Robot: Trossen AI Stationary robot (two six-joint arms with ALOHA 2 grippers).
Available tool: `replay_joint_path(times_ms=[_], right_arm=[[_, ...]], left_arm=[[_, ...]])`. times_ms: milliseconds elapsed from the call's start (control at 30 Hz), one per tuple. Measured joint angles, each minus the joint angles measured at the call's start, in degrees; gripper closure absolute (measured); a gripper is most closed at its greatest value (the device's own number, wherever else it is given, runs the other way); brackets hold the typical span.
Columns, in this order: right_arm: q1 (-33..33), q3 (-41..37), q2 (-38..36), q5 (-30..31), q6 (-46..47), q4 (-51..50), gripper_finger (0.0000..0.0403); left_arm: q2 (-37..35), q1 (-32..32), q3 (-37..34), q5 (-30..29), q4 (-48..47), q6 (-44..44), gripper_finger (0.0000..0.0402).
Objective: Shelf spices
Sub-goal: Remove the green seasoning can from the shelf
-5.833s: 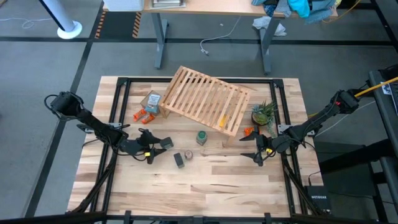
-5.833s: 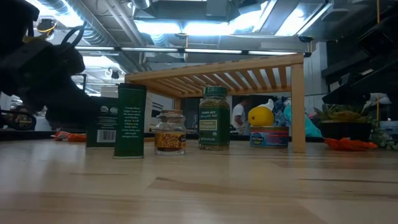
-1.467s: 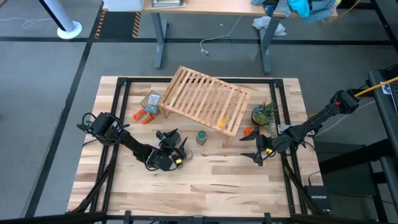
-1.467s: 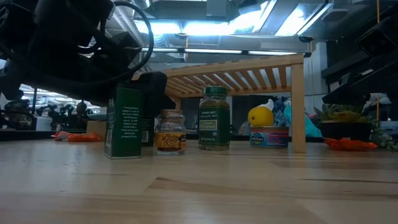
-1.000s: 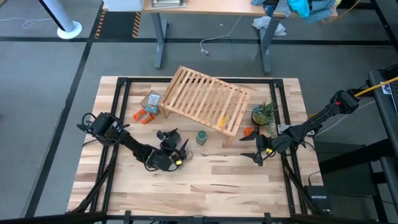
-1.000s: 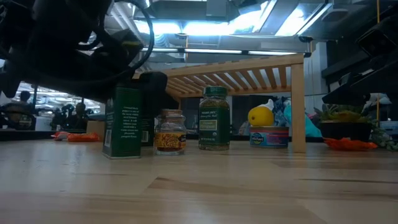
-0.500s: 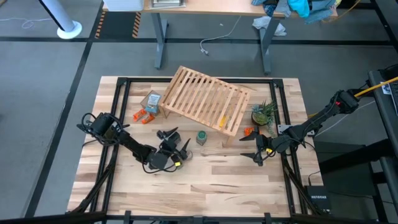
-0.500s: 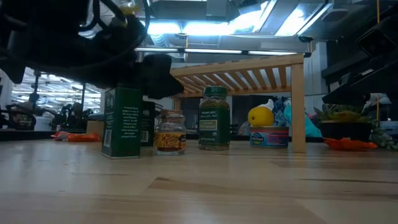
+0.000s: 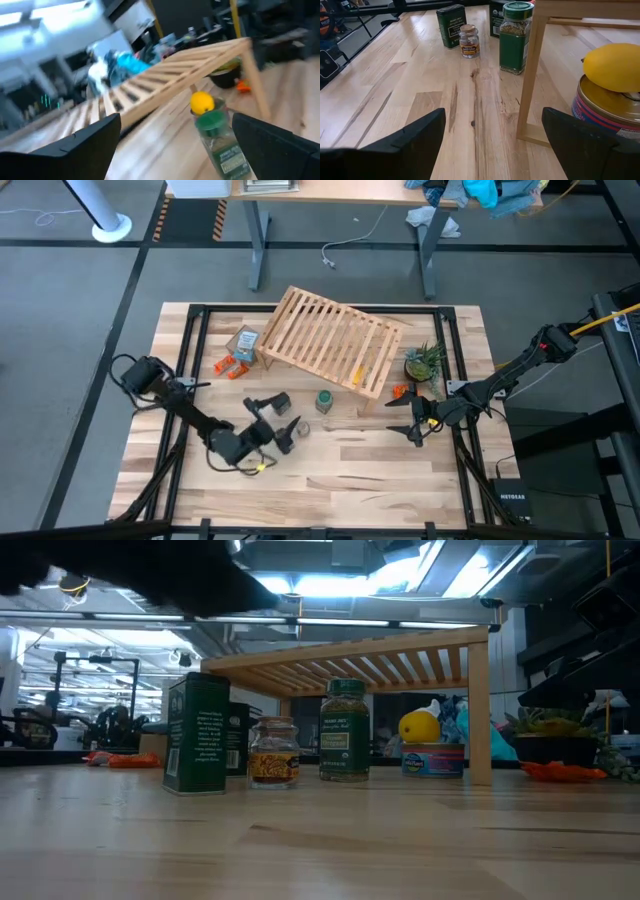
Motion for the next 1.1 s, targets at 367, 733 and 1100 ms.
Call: replay_joint_path(times_ms=[367,733,1100], right_arm=[[0.00,0.00,-0.01,0.02,0.00,0.02,0.0066],[-0.02,-0.02,-0.02,3.04,-4.10,1.01,0.0066],[-0.02,0.17,0.00,4.64,-5.05,8.52,0.0066]], left_arm=[[-0.86,-8.00,0.00,0.17,-0.75,10.98,0.0027],[-0.86,-10.15,0.00,-7.26,-1.81,21.63,0.0027],[-0.86,-11.07,0.00,-11.04,-1.86,18.74,0.0027]])
